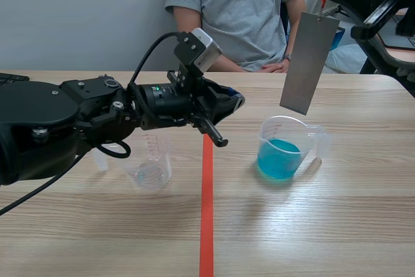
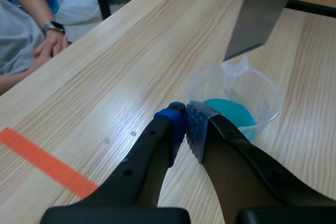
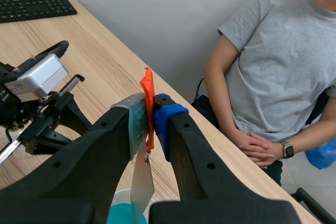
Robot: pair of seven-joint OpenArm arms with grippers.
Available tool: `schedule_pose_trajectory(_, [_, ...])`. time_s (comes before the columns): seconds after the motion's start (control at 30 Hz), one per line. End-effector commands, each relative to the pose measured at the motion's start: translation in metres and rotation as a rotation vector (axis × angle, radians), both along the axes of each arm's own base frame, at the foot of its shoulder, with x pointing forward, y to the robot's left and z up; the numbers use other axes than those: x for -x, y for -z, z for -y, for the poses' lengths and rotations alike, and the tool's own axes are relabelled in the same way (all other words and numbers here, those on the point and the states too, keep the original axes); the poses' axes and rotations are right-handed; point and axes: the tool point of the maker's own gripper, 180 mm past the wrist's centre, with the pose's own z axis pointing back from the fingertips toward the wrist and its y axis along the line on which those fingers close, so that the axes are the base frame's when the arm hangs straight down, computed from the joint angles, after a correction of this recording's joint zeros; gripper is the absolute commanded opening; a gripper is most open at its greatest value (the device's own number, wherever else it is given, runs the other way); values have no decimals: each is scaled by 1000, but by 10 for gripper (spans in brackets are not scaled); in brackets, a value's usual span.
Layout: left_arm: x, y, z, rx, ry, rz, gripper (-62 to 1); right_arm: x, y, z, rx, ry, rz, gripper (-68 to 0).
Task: Do the redox reaction experiment.
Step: 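Raise the plate and point at it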
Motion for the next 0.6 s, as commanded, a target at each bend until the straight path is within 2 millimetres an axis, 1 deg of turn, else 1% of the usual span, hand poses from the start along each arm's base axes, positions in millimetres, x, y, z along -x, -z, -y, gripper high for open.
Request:
schedule_pose_trajectory(0.0, [-4, -17, 10, 24, 17, 48, -568, 1, -14, 1, -3, -11, 44, -661])
schedule_pose_trajectory(0.13, [2, -18, 26, 1, 52, 84, -568, 1, -14, 1, -3, -11, 44, -661])
schedule_pose_trajectory(0.27, [-4, -18, 33, 3, 23, 94, -568, 1, -14, 1, -3, -11, 44, -661])
schedule_pose_trajectory(0.33, [-9, -16, 32, -1, 1, 94, -568, 1, -14, 1, -3, -11, 44, -661])
schedule_pose_trajectory(0.57, [-11, -6, 29, -17, -8, 88, -568, 1, -14, 1, -3, -11, 44, -661])
